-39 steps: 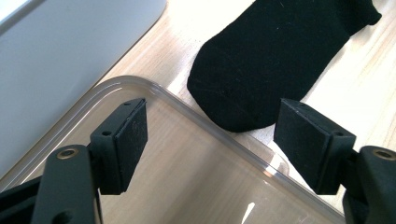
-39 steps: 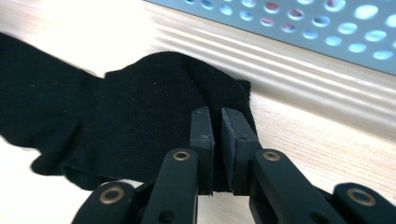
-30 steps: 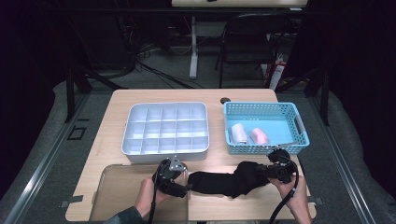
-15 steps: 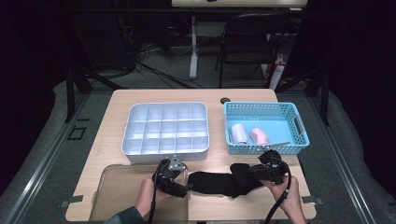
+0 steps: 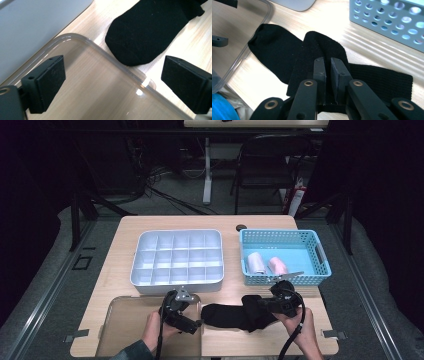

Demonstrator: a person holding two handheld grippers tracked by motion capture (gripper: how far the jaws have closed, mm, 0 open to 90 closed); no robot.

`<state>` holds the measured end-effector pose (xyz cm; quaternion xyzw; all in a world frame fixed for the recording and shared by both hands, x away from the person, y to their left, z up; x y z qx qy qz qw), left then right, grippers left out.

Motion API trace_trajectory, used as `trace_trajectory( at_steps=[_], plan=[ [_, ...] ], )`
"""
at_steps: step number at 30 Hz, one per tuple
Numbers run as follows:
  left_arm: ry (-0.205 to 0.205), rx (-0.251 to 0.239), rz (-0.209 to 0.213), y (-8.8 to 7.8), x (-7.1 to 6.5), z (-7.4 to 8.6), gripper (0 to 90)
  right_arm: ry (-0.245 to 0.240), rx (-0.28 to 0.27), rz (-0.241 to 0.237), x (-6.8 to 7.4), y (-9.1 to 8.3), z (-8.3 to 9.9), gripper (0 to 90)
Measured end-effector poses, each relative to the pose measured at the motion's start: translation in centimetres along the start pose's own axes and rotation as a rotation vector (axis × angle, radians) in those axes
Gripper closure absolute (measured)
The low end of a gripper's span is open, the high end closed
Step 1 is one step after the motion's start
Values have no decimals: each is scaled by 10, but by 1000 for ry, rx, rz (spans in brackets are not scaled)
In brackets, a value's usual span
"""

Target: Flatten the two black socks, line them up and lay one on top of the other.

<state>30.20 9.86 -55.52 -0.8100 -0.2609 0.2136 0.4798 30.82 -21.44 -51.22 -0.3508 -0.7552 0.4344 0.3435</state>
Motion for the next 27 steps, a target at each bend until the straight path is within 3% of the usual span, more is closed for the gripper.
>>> trace_trajectory(
  at_steps=[7, 16, 27],
  plan=[
    [-13, -5, -15, -4, 3, 2, 18, -29, 12, -9, 11, 3, -9, 829],
    [11, -3, -26, -1, 1, -1, 19, -75, 38, -33, 29, 13, -23, 832],
    [26, 5, -18, 3, -1, -4, 23, -124, 118, -55, 51, 35, -37, 835]
  ],
)
Point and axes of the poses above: each handheld gripper's, and its own axes: y roughly forward along the jaws, z roughly out of its underside, x roughly to its left, the point moved 2 cm from there along y, roughly forward along the jaws, and after that the axes turned 10 degrees about x, right-handed, at the moved point
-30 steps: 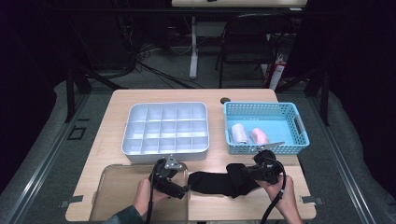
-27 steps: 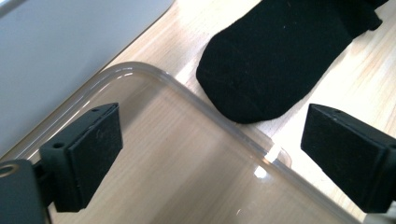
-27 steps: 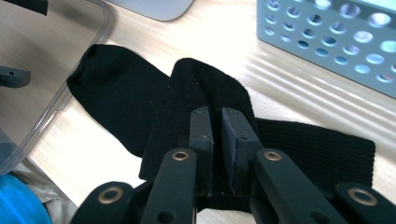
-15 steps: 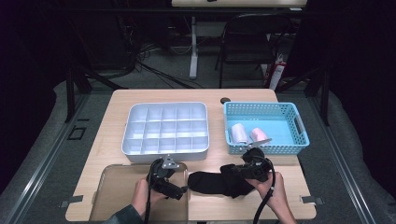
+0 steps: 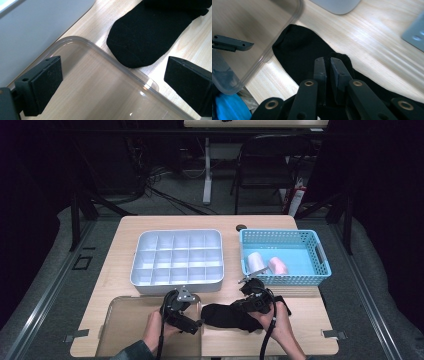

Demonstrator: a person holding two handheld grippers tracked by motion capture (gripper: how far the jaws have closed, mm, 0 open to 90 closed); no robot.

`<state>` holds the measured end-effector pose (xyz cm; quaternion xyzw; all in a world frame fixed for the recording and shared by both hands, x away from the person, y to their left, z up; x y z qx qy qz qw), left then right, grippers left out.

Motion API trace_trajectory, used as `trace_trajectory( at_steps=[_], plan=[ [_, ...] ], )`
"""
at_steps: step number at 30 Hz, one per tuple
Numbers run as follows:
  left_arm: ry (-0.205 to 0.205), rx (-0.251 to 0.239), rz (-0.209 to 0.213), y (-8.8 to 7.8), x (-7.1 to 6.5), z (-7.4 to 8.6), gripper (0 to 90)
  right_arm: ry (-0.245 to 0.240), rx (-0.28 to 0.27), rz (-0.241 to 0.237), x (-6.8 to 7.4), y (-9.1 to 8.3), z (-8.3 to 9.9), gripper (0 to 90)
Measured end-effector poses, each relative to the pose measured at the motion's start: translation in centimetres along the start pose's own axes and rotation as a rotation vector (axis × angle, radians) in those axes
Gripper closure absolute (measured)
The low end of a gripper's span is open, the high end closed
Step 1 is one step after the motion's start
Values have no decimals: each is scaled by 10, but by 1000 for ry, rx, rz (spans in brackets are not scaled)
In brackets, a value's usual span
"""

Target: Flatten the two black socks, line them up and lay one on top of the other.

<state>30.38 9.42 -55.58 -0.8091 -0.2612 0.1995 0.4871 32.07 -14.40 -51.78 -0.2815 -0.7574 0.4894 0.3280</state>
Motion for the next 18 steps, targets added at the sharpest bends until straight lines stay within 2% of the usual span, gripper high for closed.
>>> trace_trajectory(
  at_steps=[3, 5, 11, 16, 18],
  plan=[
    [5, 4, -2, 1, -1, 0, 23, -18, 14, -12, 8, 6, -4, 835],
    [7, -7, 9, 0, -1, -1, 16, -46, 33, -18, 14, 10, -7, 835],
    [11, 8, 14, 0, 1, 0, 12, -121, 52, -23, 29, 21, -12, 795],
    [6, 15, 15, 0, 3, 1, 12, -118, -23, -49, 30, 9, -10, 681],
    [10, 18, 19, -1, 2, 1, 15, -116, -38, -35, 29, 3, -9, 658]
  ],
)
Point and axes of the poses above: each handheld gripper's, and its own axes: y roughly forward along the jaws, z roughly out of its underside, x roughly to its left, the point moved 2 cm from there along y, roughly forward along the jaws, and after that the axes turned 10 degrees about x, right-handed, at the moved point
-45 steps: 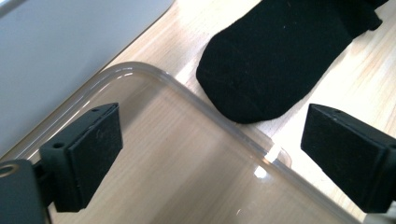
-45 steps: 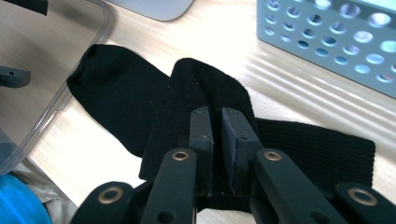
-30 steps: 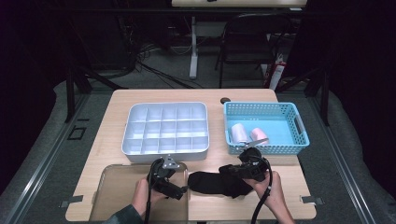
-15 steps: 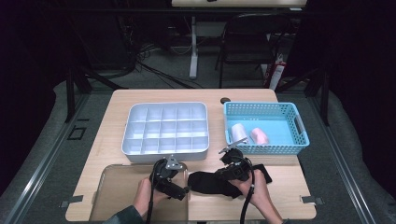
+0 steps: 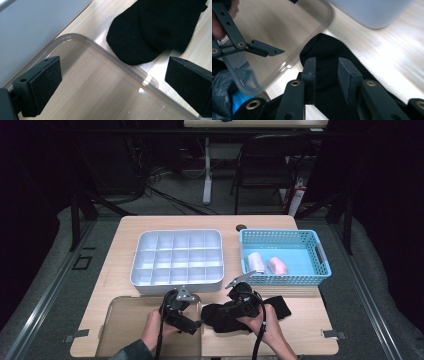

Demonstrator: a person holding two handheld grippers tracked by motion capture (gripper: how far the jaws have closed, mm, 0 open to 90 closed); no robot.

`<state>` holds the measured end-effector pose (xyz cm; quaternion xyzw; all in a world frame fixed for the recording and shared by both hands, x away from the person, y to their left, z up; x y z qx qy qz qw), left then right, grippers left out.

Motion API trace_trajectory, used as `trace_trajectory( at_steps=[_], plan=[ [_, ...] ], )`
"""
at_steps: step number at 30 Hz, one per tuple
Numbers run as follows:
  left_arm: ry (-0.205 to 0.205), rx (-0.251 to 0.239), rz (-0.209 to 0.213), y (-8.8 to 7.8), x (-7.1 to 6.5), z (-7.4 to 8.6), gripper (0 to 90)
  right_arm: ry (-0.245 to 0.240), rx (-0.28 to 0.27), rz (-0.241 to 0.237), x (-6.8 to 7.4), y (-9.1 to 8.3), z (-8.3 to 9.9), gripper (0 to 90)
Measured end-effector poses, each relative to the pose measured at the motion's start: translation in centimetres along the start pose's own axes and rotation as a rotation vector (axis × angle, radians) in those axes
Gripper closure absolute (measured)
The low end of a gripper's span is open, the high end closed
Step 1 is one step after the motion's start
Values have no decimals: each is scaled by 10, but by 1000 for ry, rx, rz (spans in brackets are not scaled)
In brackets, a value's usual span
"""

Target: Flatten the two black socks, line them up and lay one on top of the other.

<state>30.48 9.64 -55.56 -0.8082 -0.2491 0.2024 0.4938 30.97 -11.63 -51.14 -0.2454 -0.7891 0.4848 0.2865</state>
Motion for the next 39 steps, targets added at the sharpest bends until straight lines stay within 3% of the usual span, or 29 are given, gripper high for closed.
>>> trace_trajectory(
  at_steps=[6, 8, 12, 14, 17, 22, 27, 28, 29, 32, 39],
  plan=[
    [-2, -33, 11, -7, -8, -4, 112, 53, -22, 53, -21, -14, 13, 554],
    [5, -43, 7, -9, -12, -8, 158, 84, -37, 71, -32, -19, 21, 528],
    [11, -44, 43, -6, -23, -17, 253, 158, -54, 118, -54, -26, 39, 512],
    [21, -36, 44, -2, -31, -23, 311, 194, -49, 152, -65, -28, 49, 513],
    [45, -12, 62, 4, -40, -32, 381, 241, -50, 164, -80, -30, 62, 519],
    [31, 57, 85, 20, -43, -36, 499, 290, -35, 231, -95, -27, 80, 539],
    [20, 101, 106, 32, -41, -39, 584, 346, -38, 243, -109, -29, 96, 561],
    [22, 113, 109, 34, -41, -39, 590, 360, -60, 248, -111, -28, 98, 561],
    [25, 121, 108, 36, -41, -40, 603, 362, -28, 249, -113, -29, 101, 561],
    [32, 135, 111, 39, -42, -41, 628, 385, -6, 264, -119, -24, 106, 563],
    [47, 144, 98, 43, -45, -41, 727, 417, 4, 277, -128, -25, 113, 585]
  ],
)
Point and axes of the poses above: each handheld gripper's, and its own axes: y roughly forward along the jaws, z roughly out of its underside, x roughly to its left, the point moved 2 cm from there along y, roughly forward along the jaws, and after that the axes turned 10 degrees about x, right-handed, at the moved point
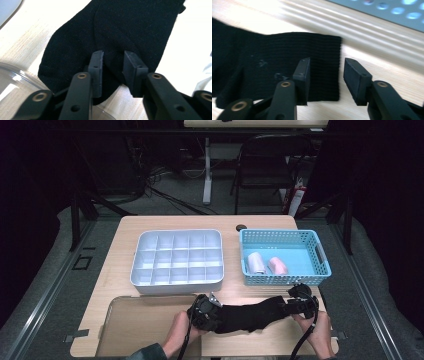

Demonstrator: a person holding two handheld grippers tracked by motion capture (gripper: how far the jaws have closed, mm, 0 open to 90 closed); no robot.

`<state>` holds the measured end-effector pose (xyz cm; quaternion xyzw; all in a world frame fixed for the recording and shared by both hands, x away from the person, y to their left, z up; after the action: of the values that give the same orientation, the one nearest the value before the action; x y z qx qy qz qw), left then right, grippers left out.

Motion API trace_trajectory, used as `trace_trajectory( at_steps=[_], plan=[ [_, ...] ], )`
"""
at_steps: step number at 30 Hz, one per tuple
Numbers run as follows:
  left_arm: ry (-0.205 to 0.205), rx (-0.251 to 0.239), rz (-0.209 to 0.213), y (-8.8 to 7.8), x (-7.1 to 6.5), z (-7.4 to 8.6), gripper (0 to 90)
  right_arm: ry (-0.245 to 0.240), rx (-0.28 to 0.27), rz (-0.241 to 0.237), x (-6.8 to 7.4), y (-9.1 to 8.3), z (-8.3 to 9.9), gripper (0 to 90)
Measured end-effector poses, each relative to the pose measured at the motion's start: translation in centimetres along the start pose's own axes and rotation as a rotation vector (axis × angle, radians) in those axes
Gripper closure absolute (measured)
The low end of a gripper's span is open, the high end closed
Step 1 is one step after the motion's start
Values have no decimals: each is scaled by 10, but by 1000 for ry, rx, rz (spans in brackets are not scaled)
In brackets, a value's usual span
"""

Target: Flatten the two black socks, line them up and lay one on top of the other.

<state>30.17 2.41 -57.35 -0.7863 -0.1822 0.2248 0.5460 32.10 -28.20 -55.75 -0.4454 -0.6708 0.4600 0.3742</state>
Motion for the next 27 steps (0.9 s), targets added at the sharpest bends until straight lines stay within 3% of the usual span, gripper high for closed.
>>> trace_trajectory(
  at_steps=[6, 12, 19, 27],
  plan=[
    [7, -10, 4, 1, -2, 1, 825, 32, 55, -15, -9, 7, 2, 588],
    [14, -41, -8, 2, -5, 3, 884, 36, 81, -34, -8, 10, 2, 711],
    [27, -100, -5, -9, -8, 2, 887, 19, 66, -16, -7, 5, 3, 830],
    [25, -157, 7, -20, -7, 2, 887, 10, 10, -4, 1, -12, 1, 848]
  ],
)
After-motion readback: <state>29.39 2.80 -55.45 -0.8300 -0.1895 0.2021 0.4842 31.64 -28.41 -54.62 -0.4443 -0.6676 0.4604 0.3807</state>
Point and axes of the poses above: each handheld gripper's, and its own axes: y roughly forward along the jaws, z roughly out of its underside, x roughly to its left, the point moved 2 cm from there along y, roughly forward along the jaws, and after that the axes turned 10 degrees about x, right-handed, at the moved point
